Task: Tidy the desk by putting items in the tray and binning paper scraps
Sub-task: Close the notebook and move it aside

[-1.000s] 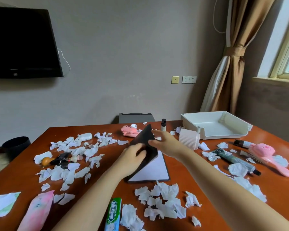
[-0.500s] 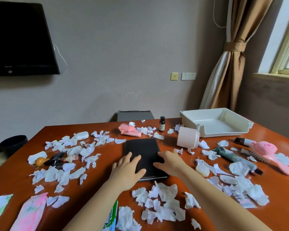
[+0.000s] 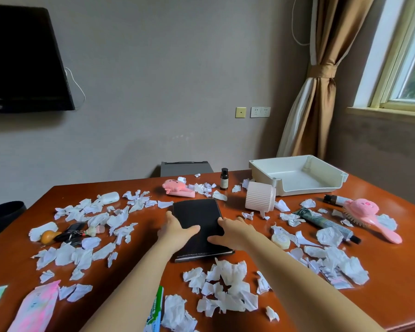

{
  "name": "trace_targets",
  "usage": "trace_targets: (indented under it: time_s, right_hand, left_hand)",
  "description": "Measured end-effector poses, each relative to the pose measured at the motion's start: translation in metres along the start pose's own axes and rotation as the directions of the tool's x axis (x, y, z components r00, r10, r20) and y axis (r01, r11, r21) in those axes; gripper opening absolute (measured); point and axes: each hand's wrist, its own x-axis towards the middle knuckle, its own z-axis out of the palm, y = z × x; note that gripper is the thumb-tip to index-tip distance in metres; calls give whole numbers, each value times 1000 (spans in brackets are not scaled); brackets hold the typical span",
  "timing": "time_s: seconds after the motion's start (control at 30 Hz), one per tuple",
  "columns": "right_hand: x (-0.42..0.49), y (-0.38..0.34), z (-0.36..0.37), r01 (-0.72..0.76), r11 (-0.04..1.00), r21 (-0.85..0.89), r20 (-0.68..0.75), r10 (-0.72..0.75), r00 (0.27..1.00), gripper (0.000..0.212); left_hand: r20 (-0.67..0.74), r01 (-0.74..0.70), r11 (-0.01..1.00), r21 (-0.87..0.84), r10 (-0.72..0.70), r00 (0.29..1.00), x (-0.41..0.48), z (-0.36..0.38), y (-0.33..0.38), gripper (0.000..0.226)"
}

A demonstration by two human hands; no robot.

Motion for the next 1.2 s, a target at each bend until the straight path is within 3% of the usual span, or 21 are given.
trace_targets:
  time_s: [0.1, 0.17, 0.27, 0.37, 0.53, 0.67, 0.83, 1.07, 1.13, 1.2]
  right_hand:
    - [0, 1, 2, 8, 1000, 8, 1, -8, 1000, 67]
    - [-1, 4, 3, 20, 1000, 23, -9, -20, 1000, 69]
    - [-3, 9, 3, 27, 996, 84, 6, -27, 1000, 73]
    - [-4, 13, 1, 28, 989, 146, 34, -33, 999, 73]
    - [-12, 13, -6, 80, 947, 312, 80, -110, 991, 69]
    - [-35, 11, -24, 216, 875, 434, -117, -183, 976, 66]
    - [-68, 20, -58, 400, 721, 566, -410, -174, 895, 56]
    - [-116, 73, -82, 503, 576, 644, -610, -9, 792, 55]
    - [-128, 96, -83, 494, 542, 680, -631, 89, 771, 64]
    - [-139, 123, -83, 493, 568, 660, -686, 188, 703, 69]
  left_hand:
    - [-27, 141, 964, -223, -151, 988, 4, -3, 9, 84]
    - [-1, 161, 947, -279, -168, 986, 10, -6, 11, 75]
    - [48, 109, 961, -253, -100, 994, 15, -6, 12, 64]
    - [65, 80, 979, -186, -69, 995, 10, -3, 16, 70]
    - [2, 20, 974, -227, -21, 1000, -11, -9, 20, 65]
    - [-87, -150, 932, -329, 129, 988, -36, -28, 35, 61]
    - [-170, -310, 849, -428, 261, 950, -79, -33, 68, 61]
    - [-198, -472, 722, -506, 435, 878, -132, 18, 114, 51]
    - [-195, -491, 713, -501, 460, 866, -146, 41, 127, 56]
    - [-172, -489, 709, -508, 473, 864, -157, 66, 139, 68]
